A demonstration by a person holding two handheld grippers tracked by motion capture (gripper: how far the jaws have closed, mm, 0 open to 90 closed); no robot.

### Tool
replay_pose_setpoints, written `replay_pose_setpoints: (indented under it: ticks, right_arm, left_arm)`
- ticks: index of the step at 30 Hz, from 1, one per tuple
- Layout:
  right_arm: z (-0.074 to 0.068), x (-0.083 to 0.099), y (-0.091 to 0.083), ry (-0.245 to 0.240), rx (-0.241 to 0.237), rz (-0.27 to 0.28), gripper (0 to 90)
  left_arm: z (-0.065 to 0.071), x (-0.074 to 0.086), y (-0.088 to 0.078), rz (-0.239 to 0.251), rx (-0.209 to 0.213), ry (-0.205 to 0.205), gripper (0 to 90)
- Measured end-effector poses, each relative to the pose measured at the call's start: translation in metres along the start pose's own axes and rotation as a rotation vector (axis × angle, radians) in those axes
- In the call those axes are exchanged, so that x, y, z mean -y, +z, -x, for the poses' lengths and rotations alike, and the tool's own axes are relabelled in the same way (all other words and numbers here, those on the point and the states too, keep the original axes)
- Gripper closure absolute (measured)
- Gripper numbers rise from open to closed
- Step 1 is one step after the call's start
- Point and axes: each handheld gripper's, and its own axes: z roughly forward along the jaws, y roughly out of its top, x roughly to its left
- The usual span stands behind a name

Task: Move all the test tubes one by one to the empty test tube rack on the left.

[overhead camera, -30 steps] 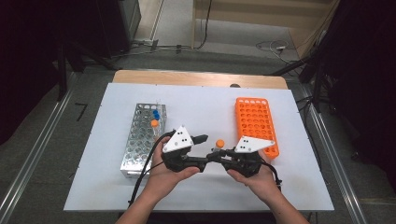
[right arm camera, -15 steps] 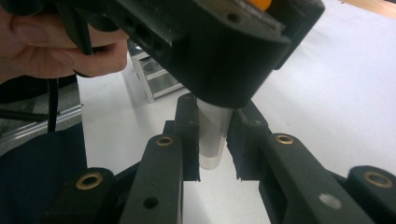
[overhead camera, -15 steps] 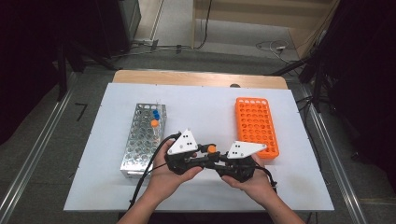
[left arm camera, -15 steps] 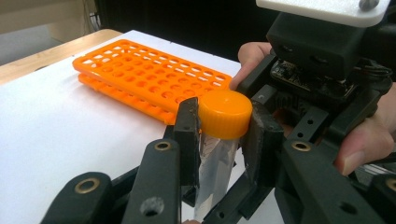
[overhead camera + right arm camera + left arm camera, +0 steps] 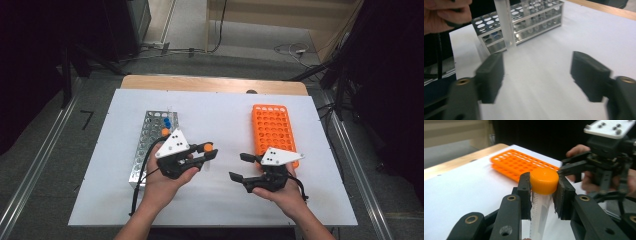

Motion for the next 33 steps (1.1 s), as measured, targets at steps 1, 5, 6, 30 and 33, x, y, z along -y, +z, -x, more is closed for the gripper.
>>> replay_pose_setpoints:
  ticks: [1, 5, 6, 30, 33]
  right_arm:
    - [0.002, 0.002, -0.003, 0.004, 0.015, 0.001, 13.6]
    - [0.011, 0.006, -0.016, 0.028, 0.033, 0.012, 0.0]
    - [0.012, 0.007, -0.020, 0.031, 0.031, 0.021, 0.0]
    - [0.038, 0.039, -0.074, 0.095, 0.167, 0.062, 0.0]
    - [0.038, 0.039, -0.074, 0.091, 0.173, 0.057, 0.0]
  left_arm:
    - [-0.004, 0.000, -0.004, 0.008, -0.013, -0.009, 70.8]
    - [-0.020, 0.000, -0.021, 0.033, -0.075, -0.033, 70.8]
    - [-0.024, 0.000, -0.025, 0.038, -0.090, -0.035, 70.8]
    - [-0.066, 0.029, -0.048, 0.082, -0.419, -0.132, 70.8]
    - [-0.067, 0.033, -0.045, 0.061, -0.422, -0.138, 70.8]
